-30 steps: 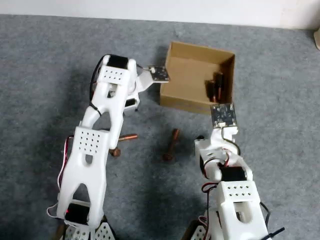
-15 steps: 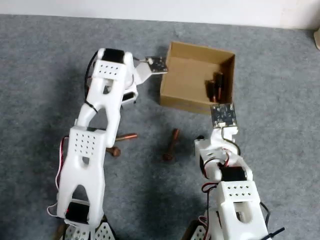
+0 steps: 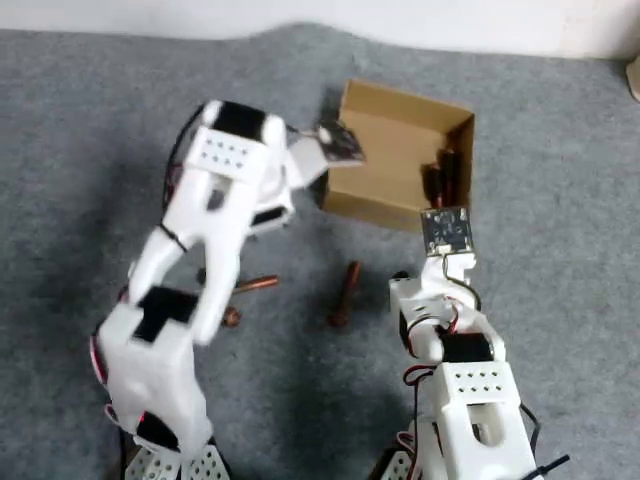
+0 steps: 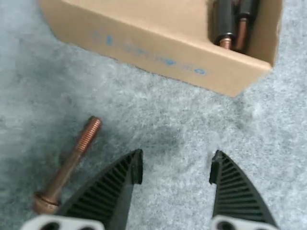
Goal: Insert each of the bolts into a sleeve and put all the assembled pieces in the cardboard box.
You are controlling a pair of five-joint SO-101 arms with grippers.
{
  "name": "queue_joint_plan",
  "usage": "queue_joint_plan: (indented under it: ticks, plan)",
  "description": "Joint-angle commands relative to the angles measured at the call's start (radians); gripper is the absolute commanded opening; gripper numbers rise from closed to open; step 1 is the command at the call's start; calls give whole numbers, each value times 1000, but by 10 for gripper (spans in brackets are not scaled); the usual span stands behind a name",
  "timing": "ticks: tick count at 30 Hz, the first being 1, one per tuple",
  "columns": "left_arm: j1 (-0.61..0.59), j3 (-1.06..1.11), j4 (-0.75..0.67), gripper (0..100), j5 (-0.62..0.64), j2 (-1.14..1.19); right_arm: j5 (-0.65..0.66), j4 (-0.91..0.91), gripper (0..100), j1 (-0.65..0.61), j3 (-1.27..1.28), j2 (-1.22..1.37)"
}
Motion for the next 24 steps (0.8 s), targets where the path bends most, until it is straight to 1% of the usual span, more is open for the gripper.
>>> queue_joint_plan:
  ticks: [1,4,8,14,17,21,24]
  plan:
    - [113,97,6,7,44,-193,-11,-22,214,12,-2,-16]
    - [153,162,5,7,49,-240,-11,-22,214,13,-2,-16]
    - [159,257,-3,7,49,-242,-11,-22,214,48,-2,-16]
    - [163,550,-199,7,48,-249,-11,-22,214,45,-4,-16]
    - [211,670,-276,7,48,-249,-11,-22,214,45,-4,-16]
    - [311,792,-356,7,51,-249,-11,-22,214,45,-4,-16]
    - [340,851,-420,10,51,-249,-11,-22,214,47,-4,-16]
